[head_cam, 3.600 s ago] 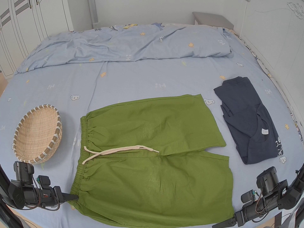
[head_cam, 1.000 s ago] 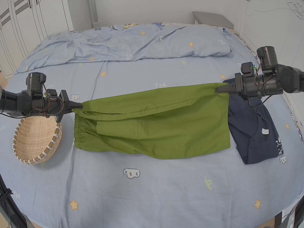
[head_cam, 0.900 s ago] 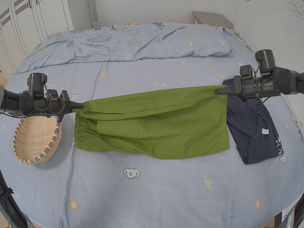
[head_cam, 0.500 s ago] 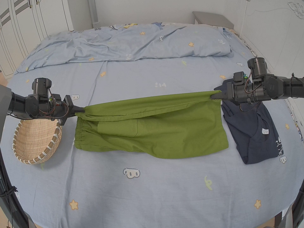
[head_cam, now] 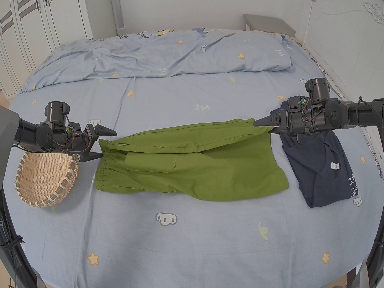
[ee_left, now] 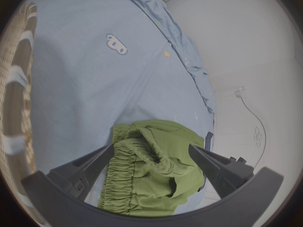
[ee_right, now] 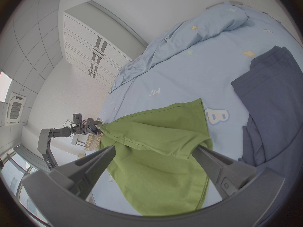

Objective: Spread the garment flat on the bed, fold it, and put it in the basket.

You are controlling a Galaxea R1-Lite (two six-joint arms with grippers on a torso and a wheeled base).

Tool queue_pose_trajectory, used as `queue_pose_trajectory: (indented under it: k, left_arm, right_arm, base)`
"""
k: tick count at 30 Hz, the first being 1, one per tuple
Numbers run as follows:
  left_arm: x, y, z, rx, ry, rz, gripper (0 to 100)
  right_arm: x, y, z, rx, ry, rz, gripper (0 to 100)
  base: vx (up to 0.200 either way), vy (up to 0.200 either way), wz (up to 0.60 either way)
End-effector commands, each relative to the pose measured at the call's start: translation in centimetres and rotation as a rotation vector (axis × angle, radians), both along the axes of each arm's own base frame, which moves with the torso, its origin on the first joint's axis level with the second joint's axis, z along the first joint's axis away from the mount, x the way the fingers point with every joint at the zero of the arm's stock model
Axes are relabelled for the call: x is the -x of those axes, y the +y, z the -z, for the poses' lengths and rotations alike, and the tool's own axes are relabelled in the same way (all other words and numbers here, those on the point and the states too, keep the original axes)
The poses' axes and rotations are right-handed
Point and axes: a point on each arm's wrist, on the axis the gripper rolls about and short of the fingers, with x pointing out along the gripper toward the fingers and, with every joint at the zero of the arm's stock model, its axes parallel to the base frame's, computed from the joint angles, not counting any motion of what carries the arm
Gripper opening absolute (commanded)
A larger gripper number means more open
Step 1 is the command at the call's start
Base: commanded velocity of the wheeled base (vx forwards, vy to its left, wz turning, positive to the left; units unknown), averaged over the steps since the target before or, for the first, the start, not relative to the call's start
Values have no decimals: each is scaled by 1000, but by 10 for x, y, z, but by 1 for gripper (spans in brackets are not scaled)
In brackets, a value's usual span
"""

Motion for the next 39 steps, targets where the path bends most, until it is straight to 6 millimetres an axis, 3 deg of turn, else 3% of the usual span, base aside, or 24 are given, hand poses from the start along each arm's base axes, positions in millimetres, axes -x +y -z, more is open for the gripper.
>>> queue_pose_trajectory:
  k: [1,8,17,28,32,39]
  left_arm:
    - [5,-13,-7,11,-2,24,100]
    - [0,-30,-12,44,-8,33,100]
    - [6,-11,-8,20,-15,-15,100]
    - [23,-7,-31,-4,-56,-16,100]
    - [26,-11,-37,-3,-64,-8,100]
    - [22,-27,-29,3,-46,33,100]
  right_arm:
    - [0,0,1,0,5,-1,100]
    - [0,0,3,0,9,1,100]
    - [0,1,5,4,13,-1,100]
    - [0,1,5,5,13,0,100]
    - [0,1,5,5,13,0,100]
    - [0,2,5,6,14,-2,100]
  base:
    - [0,0,0]
    - [0,0,0]
    - [0,0,0]
    - [0,0,0]
    - [0,0,0]
    - [0,0,0]
